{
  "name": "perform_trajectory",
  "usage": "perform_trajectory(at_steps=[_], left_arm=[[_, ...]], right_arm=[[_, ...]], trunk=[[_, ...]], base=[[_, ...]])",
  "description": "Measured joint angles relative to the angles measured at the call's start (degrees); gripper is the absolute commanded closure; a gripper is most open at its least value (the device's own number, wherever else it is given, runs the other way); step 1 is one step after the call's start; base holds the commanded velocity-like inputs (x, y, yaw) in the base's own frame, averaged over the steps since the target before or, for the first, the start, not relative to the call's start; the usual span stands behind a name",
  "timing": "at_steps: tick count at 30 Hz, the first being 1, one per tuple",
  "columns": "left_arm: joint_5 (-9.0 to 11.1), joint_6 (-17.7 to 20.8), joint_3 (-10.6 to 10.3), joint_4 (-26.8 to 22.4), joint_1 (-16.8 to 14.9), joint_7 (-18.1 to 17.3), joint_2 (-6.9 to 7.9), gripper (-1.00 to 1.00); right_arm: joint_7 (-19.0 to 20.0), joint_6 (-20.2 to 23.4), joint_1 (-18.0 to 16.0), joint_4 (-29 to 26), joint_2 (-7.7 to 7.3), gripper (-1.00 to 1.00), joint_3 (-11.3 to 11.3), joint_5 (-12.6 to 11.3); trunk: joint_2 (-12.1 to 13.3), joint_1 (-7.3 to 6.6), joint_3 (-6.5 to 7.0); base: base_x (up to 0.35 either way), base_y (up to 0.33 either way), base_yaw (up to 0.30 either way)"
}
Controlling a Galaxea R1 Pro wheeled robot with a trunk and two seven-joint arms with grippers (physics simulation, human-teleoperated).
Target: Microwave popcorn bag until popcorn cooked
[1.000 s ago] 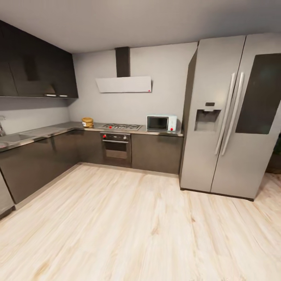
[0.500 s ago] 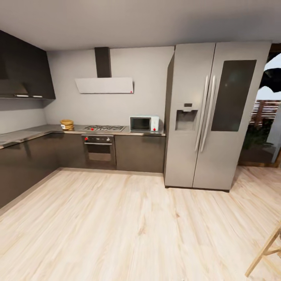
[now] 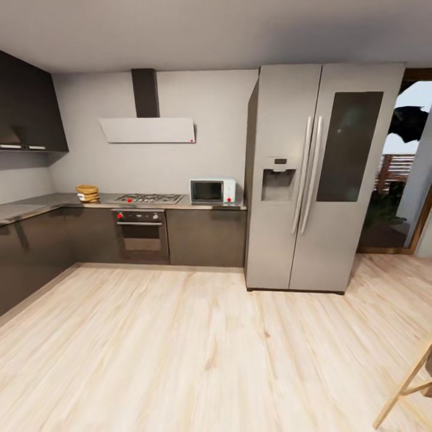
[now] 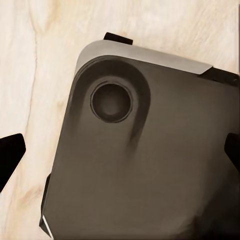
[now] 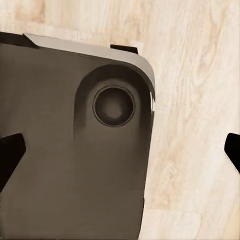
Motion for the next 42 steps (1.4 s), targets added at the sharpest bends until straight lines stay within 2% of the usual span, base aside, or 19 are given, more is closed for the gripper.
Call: perform_trajectory(at_steps=[18, 42], left_arm=[[-0.08, -0.77, -0.01, -0.02, 0.00, -0.33, 0.01, -1.00], [0.08, 1.00, 0.16, 0.04, 0.00, -0.43, 0.19, -1.00]], right_arm=[[-0.04, -0.42, 0.00, 0.02, 0.02, -1.00, -0.23, -0.17], [-0.04, -0.15, 0.00, 0.04, 0.02, -1.00, -0.40, -0.59]], trunk=[[0.00, 0.00, 0.00], [0.00, 0.00, 0.00]], base=[[0.322, 0.091, 0.000], [0.322, 0.136, 0.000]])
